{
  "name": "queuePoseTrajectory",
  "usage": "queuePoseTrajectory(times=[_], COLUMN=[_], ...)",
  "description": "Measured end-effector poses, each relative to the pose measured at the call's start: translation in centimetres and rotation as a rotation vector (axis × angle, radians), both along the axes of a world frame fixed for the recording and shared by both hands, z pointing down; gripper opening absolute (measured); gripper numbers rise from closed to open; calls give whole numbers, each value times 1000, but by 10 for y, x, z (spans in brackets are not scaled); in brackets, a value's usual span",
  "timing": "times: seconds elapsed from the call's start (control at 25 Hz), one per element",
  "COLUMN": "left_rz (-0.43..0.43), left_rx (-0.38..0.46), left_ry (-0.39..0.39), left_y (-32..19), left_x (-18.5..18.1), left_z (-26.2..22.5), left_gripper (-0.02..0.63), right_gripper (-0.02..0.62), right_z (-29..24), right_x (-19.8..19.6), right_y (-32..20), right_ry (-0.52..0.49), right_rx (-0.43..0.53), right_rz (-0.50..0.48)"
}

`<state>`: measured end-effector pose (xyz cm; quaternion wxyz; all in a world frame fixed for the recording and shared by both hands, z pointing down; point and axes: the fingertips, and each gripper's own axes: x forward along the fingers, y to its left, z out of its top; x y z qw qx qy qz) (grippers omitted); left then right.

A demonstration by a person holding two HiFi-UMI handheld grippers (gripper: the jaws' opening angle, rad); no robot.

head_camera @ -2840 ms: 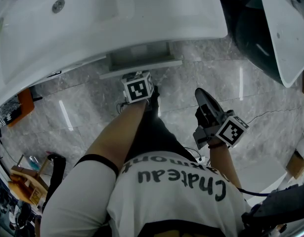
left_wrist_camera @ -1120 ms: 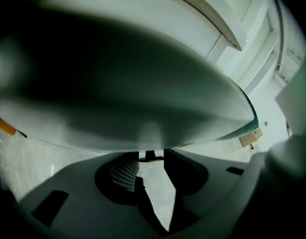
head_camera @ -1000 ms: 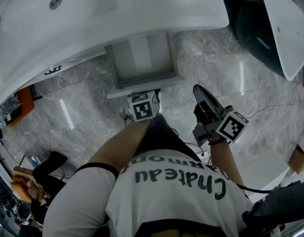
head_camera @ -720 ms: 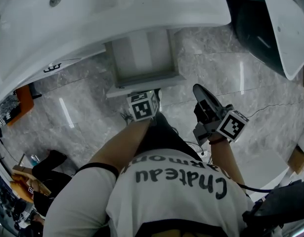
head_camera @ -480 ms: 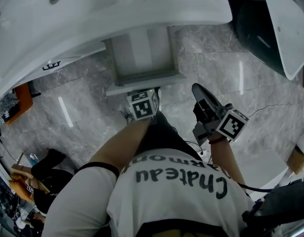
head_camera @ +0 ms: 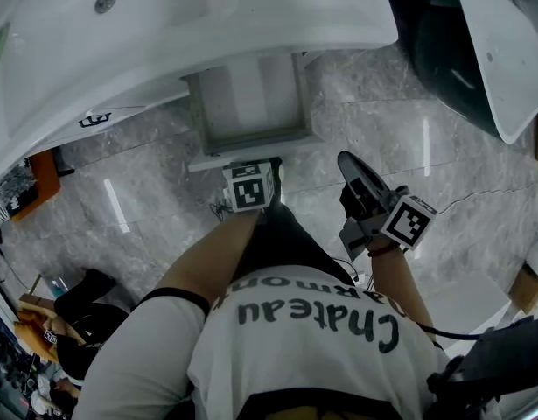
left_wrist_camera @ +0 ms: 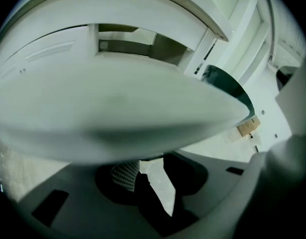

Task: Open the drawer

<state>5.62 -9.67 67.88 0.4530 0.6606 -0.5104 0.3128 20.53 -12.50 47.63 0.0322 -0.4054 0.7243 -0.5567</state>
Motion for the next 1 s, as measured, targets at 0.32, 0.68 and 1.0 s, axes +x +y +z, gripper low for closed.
queuePoseTrajectory(times=[0.32,0.68,1.0], left_rz=[73,116,-25], left_rx=[-32,13,178], left_ry=[-68,-99,-117], left_y=[11,23,8], left_x=[-8,-36,-99], left_z=[-16,-65,-140], left_gripper=[81,48,32], right_gripper=[9,9,9], right_z=[-34,-65,-97], right_x=[7,-15,-55], right_y=[-8,-19,-36], right_ry=[9,-33,-39], right_rx=[59,119,188], right_rz=[8,-23,-107])
